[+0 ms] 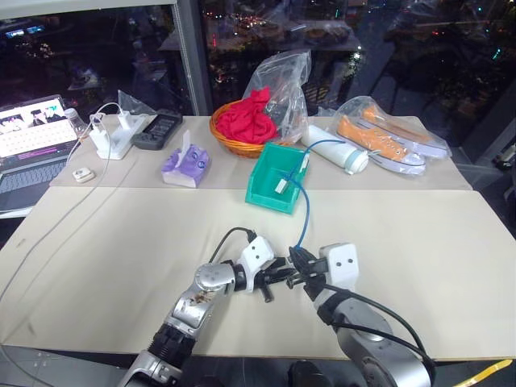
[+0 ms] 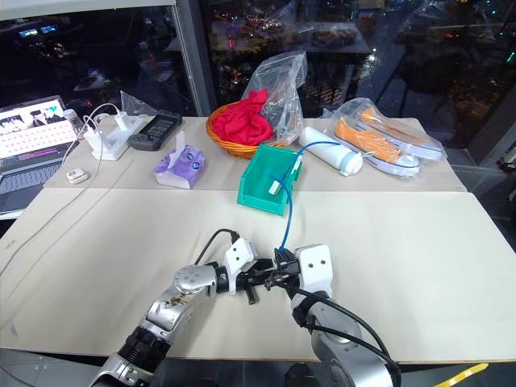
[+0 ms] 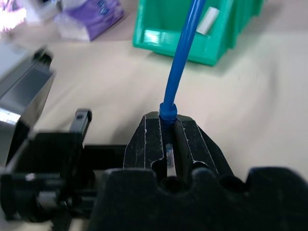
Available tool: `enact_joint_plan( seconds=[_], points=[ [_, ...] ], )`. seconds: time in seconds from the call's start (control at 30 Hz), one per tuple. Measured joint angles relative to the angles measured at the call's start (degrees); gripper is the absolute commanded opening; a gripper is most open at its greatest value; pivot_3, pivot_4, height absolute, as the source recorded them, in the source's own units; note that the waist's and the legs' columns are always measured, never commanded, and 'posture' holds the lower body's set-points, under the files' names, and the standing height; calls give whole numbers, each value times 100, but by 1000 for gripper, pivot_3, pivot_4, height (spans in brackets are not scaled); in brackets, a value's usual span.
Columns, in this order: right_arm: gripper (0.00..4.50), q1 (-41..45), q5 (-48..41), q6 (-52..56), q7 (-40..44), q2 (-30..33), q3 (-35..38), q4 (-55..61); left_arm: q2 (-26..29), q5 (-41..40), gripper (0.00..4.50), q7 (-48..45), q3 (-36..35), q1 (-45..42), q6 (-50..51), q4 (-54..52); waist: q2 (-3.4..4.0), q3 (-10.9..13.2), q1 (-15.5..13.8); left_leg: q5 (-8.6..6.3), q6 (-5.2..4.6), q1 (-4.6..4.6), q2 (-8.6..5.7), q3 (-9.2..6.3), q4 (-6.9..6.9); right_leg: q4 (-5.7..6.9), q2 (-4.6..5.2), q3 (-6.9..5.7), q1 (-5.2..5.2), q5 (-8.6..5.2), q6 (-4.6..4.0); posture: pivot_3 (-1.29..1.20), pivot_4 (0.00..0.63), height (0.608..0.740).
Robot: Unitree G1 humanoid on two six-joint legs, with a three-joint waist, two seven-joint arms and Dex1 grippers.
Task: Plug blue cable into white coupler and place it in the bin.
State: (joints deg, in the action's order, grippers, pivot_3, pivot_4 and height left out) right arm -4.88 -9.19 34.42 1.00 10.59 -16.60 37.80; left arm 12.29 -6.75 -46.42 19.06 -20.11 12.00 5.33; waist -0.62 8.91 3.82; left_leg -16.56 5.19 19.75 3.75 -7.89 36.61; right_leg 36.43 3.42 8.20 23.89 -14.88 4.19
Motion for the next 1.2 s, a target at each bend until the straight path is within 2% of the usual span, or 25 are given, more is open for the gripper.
enact_joint_plan(
  seconds=[0.2,0.37,0.47,0.6,0.87,1.0,1.2],
  points=[
    [0,-68,471,-737,23,18,-261,-458,18,-35,628,41,-45,17,299,-124,-1,0,32,-1,-2,-18,0,0,0,-1,-1,1,-20,0,0,0,150,722],
    [0,-142,644,-1575,176,14,-290,-1014,47,-47,628,47,-64,19,519,-166,-1,0,46,-19,-34,-46,1,1,0,-19,-4,1,-81,-5,4,0,150,722],
    [0,-162,785,-1916,258,36,-310,-1218,67,-48,628,46,-66,19,579,-203,-1,0,53,-18,-33,-48,2,0,0,-19,-4,1,-80,-16,22,0,150,722],
    [0,-162,1046,-2271,360,122,-384,-1434,97,-49,628,42,-66,19,677,-242,-1,-4,55,-19,-33,-52,2,0,0,-18,-4,2,-85,-4,3,0,150,722],
    [0,-154,1160,-2383,461,104,-485,-1561,179,-65,628,36,-68,62,768,-316,-9,-26,63,-19,-34,-61,3,0,0,-19,-6,2,-96,-6,4,0,150,722],
    [0,-90,1263,-2381,526,91,-550,-1690,229,-66,628,38,-67,86,833,-315,-23,-33,86,-34,-59,-137,4,2,-10,-31,-7,3,-171,-42,46,0,150,722],
    [0,-10,1231,-2031,663,-89,-539,-1730,291,-67,628,41,-67,110,941,-315,-74,-123,179,-36,-62,-165,12,2,-38,-29,-12,3,-181,-51,36,0,150,722]
  ],
)
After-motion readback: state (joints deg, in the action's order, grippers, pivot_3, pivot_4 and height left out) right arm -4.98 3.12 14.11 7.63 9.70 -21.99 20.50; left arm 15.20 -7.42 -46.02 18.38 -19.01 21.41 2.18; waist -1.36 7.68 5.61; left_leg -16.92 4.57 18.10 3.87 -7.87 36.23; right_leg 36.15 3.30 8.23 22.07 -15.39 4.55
